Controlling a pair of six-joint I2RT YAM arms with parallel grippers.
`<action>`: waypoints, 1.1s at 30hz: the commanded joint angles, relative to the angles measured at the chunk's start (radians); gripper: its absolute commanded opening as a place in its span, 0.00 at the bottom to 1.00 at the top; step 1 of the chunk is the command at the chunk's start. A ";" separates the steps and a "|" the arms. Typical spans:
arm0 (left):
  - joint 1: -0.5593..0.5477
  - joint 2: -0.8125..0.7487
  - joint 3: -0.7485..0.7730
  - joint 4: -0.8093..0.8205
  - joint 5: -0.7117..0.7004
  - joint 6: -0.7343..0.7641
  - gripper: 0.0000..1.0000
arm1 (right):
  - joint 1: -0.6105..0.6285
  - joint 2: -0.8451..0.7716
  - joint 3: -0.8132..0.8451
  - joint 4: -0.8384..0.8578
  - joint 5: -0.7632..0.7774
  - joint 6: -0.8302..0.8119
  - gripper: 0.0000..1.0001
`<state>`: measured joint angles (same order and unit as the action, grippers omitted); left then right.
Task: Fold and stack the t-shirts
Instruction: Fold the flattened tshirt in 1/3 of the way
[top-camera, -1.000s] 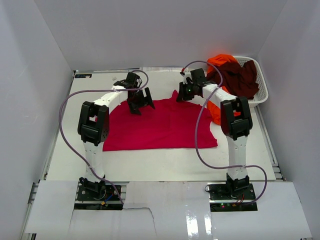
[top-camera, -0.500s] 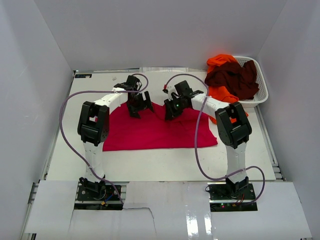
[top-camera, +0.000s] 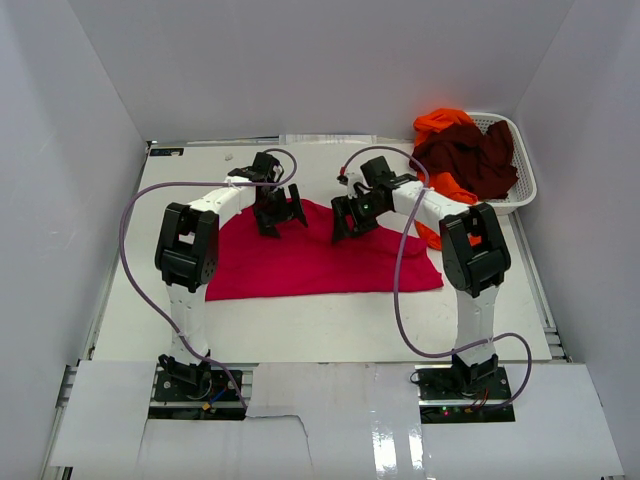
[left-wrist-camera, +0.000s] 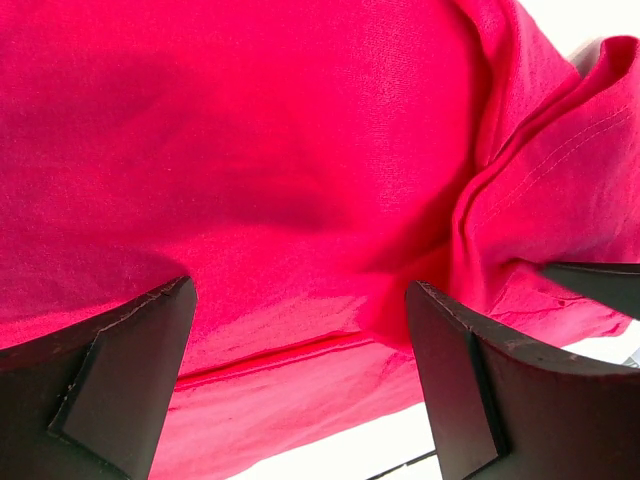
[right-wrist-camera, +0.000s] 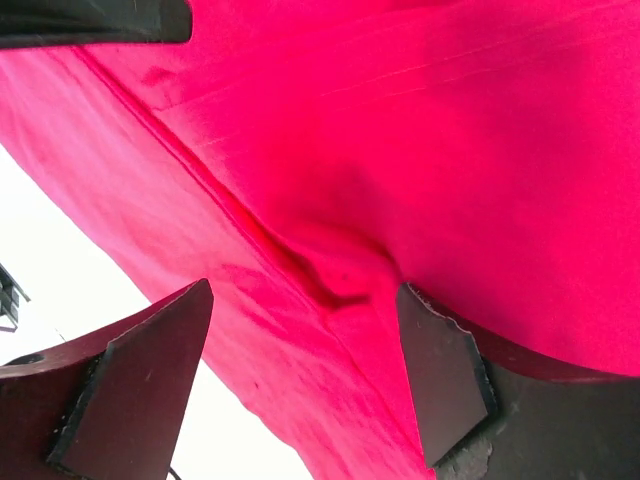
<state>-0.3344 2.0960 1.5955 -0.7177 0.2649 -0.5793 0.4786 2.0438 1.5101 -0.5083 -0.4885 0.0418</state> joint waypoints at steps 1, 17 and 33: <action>0.001 -0.085 -0.005 0.011 -0.012 0.013 0.97 | -0.037 -0.083 0.027 -0.006 0.011 -0.005 0.80; 0.001 -0.108 -0.037 0.011 -0.035 0.025 0.97 | -0.123 -0.128 -0.030 0.088 0.156 0.003 0.67; 0.005 -0.136 -0.163 0.012 -0.036 0.027 0.97 | -0.130 0.203 0.358 0.053 0.027 -0.031 0.61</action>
<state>-0.3344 2.0197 1.4677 -0.7006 0.2428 -0.5652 0.3481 2.2036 1.7565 -0.4488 -0.4034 0.0357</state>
